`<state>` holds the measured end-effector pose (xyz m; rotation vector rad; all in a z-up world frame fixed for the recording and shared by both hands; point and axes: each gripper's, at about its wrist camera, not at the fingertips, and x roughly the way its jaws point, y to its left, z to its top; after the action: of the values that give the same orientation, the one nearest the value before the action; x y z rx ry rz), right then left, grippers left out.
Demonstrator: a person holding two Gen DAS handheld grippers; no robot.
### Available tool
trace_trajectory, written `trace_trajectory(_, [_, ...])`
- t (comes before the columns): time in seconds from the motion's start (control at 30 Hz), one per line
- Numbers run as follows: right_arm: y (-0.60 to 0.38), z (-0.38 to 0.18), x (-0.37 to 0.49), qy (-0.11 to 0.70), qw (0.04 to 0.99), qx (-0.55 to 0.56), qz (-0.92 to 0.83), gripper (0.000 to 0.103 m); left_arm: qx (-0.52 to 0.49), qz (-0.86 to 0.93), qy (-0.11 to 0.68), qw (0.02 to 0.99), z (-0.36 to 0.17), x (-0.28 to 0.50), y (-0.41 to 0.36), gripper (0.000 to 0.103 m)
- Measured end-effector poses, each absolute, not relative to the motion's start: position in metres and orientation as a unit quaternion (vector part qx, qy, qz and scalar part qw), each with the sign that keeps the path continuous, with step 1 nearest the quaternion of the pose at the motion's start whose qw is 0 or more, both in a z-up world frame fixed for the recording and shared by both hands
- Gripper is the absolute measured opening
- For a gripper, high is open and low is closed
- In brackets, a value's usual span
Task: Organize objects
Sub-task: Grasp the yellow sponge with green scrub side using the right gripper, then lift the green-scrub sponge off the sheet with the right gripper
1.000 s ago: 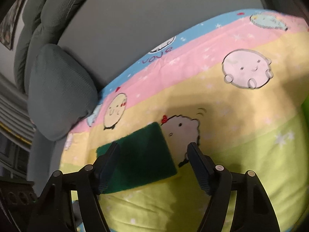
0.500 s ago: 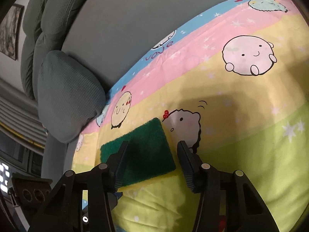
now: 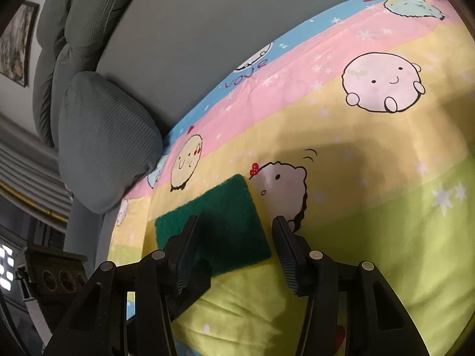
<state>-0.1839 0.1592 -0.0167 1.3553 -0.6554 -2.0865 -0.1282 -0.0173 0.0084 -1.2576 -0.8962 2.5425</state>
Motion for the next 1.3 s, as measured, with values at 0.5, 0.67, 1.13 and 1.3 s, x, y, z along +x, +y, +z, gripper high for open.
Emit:
trace_trajectory(0.5, [0.169, 0.008, -0.155, -0.256, 0.298, 0.484, -0.782, 0.053, -0.379, 0.872, -0.295, 0.096, 0.042, -0.096, -0.013, 0.038])
trace_trajectory(0.67, [0.174, 0.030, -0.132, -0.253, 0.309, 0.464, -0.791, 0.053, -0.355, 0.881, -0.293, 0.107, 0.062, -0.072, -0.009, 0.037])
trace_trajectory(1.13, [0.197, 0.046, -0.079, -0.250, 0.306, 0.432, -0.811, 0.053, -0.328, 0.902, -0.252, 0.127, 0.083, -0.032, 0.008, 0.032])
trace_trajectory(1.3, [0.198, 0.044, -0.073, -0.256, 0.304, 0.437, -0.807, 0.049, -0.329, 0.901, -0.249, 0.133, 0.083, -0.029, 0.012, 0.031])
